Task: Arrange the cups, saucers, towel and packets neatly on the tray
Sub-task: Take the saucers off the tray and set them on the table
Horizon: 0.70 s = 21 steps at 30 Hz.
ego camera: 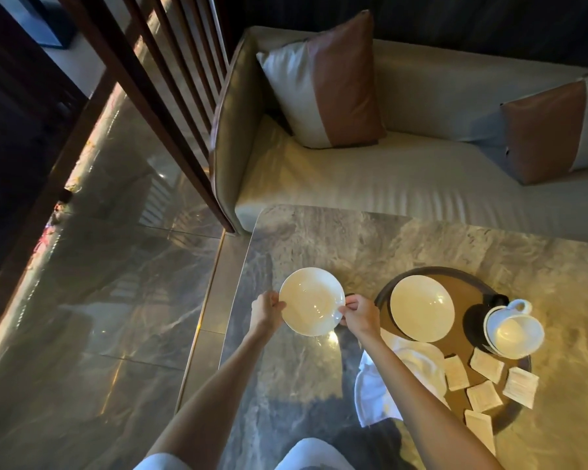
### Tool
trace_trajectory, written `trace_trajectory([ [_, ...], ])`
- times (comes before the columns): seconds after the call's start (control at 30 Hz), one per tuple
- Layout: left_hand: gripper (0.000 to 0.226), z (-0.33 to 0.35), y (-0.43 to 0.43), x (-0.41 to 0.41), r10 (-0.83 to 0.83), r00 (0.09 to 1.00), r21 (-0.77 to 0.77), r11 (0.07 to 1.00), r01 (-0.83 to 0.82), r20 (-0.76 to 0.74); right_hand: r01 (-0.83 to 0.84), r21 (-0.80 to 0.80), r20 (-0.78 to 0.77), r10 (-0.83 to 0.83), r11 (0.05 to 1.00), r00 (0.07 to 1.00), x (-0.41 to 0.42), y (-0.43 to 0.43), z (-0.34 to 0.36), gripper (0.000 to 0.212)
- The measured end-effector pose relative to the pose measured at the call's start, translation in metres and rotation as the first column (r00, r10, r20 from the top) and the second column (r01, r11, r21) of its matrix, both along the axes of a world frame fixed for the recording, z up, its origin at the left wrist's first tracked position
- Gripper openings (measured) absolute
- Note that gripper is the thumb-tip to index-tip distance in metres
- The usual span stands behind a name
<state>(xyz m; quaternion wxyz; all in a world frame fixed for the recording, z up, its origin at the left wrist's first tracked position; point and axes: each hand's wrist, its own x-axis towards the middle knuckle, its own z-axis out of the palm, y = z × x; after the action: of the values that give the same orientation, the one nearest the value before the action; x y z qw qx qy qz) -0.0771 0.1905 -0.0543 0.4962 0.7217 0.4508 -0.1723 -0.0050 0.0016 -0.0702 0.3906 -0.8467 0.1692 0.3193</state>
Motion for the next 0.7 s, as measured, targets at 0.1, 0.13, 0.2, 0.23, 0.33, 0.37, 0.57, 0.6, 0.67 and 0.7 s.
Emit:
trace_trajectory([
  [0.1, 0.017, 0.0, 0.0, 0.002, -0.038, 0.999, -0.001, 0.999, 0.038, -0.028, -0.006, 0.017, -0.013, 0.006, 1.0, 1.0, 0.001, -0.003, 0.002, 0.017],
  [0.13, 0.02, 0.001, -0.001, 0.004, -0.061, 0.997, 0.0, 0.998, 0.061, -0.057, -0.02, 0.024, -0.017, 0.021, 1.0, 1.0, 0.002, -0.004, 0.002, 0.017],
  [0.2, 0.03, 0.006, -0.003, 0.007, -0.128, 0.982, 0.044, 0.99, 0.136, -0.141, -0.079, 0.015, -0.021, 0.08, 0.997, 0.997, 0.005, -0.007, 0.006, 0.019],
  [0.23, 0.035, 0.007, -0.005, 0.009, -0.167, 0.969, 0.117, 0.975, 0.191, -0.184, -0.08, 0.02, -0.02, 0.08, 0.997, 0.997, 0.007, -0.011, 0.01, 0.019],
  [0.33, 0.036, 0.014, -0.02, 0.019, -0.227, 0.958, 0.378, 0.883, 0.278, -0.174, 0.047, 0.078, 0.094, -0.054, 0.996, 0.994, 0.019, -0.033, 0.025, 0.015],
  [0.37, 0.032, 0.017, -0.029, 0.026, -0.249, 0.96, 0.438, 0.855, 0.28, -0.127, 0.084, 0.065, 0.16, -0.094, 0.994, 0.983, 0.024, -0.045, 0.029, 0.013],
  [0.57, 0.021, 0.032, -0.117, 0.08, -0.448, 0.89, 0.304, 0.862, 0.405, 0.085, 0.188, -0.211, 0.329, -0.111, 0.959, 0.938, 0.043, -0.131, 0.031, 0.027],
  [0.6, 0.023, 0.032, -0.134, 0.087, -0.463, 0.884, 0.256, 0.864, 0.434, 0.062, 0.183, -0.276, 0.299, -0.096, 0.944, 0.949, 0.044, -0.141, 0.029, 0.032],
  [0.67, 0.029, 0.028, -0.165, 0.097, -0.493, 0.87, 0.168, 0.856, 0.489, -0.014, 0.157, -0.365, 0.242, -0.069, 0.918, 0.968, 0.043, -0.157, 0.023, 0.037],
  [0.7, 0.033, 0.025, -0.178, 0.1, -0.501, 0.864, 0.126, 0.854, 0.504, -0.058, 0.148, -0.374, 0.225, -0.066, 0.916, 0.972, 0.042, -0.164, 0.019, 0.036],
])
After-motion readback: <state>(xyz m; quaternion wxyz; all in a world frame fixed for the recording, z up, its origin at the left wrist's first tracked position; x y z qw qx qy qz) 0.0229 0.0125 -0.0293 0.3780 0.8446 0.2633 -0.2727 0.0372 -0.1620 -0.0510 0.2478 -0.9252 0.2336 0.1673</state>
